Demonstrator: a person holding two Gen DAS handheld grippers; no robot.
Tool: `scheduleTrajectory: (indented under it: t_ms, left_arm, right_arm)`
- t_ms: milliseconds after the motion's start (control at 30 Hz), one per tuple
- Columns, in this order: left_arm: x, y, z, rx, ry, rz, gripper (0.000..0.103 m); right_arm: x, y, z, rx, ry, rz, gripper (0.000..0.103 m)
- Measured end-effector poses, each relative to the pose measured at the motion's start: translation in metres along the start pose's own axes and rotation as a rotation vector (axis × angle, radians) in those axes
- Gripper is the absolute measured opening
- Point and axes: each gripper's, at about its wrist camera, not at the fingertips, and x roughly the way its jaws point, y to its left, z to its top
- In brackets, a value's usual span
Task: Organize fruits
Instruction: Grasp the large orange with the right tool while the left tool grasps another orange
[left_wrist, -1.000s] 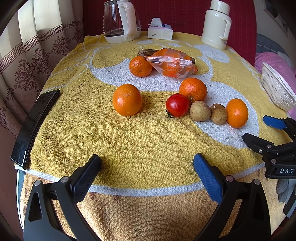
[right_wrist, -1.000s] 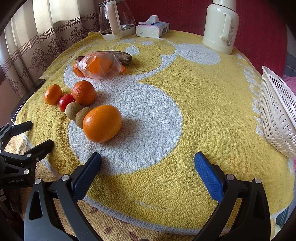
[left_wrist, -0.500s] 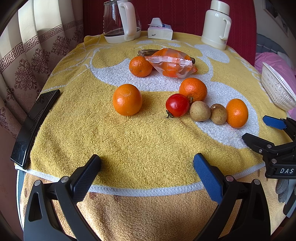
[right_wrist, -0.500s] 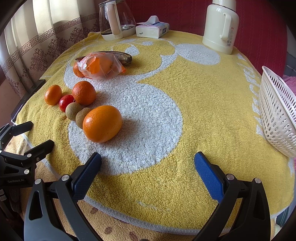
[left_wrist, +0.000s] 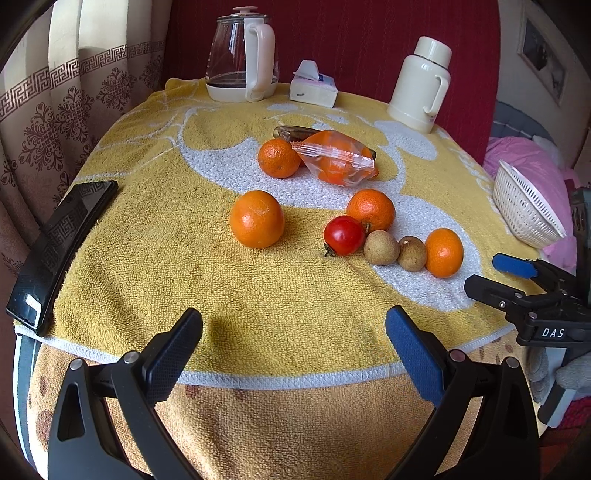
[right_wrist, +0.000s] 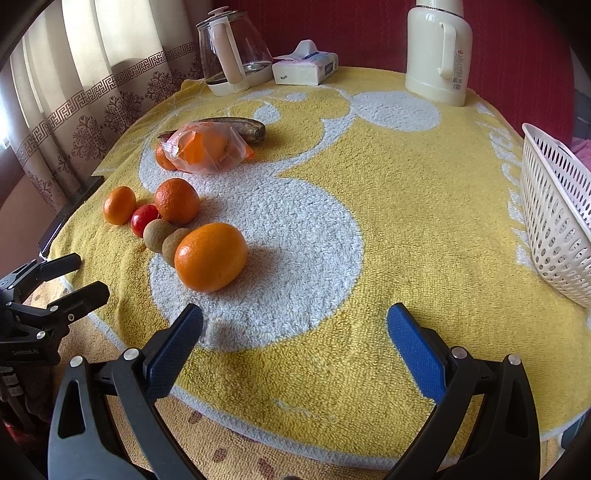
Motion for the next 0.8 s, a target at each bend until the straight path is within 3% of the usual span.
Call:
scheduleTrajectory:
  t_ms: [133,300,367,433,567,733,800]
  left_arm:
    - [-0.011,0.012,0.005,-0.006,-0.055,0.045,0.098]
    - [-0.010,0.027,0.011,-0.051,-0.057,0.069,0.098]
    - [-0.010,0.029,0.010,-0.054,-0.054,0.070,0.098]
    - [-0.010,0.028,0.009,-0.048,-0.055,0.068,0.098]
    - [-0.010,0.028,0.011,-0.041,-0.062,0.071,0.098]
    - [-0.006,0.027,0.023,-0.019,-0.077,0.096,0.098]
    - [-0.002,0.026,0.029,-0.010,-0.083,0.106,0.092]
  right_arm:
    - [-0.016,0.004,0.002,-0.005,-0.085,0.038,0.101]
    - [-0.021,0.024,0.009,-0.068,-0.126,0.046,0.098]
    - [-0.015,0.032,0.012,-0.101,-0.106,0.054,0.079]
    - [-0.005,0.037,0.015,-0.112,-0.066,0.081,0.068]
    - [0.011,0.039,0.020,-0.108,-0.007,0.099,0.060]
    - [0.017,0.048,0.025,-0.137,-0.003,0.121,0.051]
    - [0.015,0.049,0.026,-0.142,-0.009,0.121,0.048]
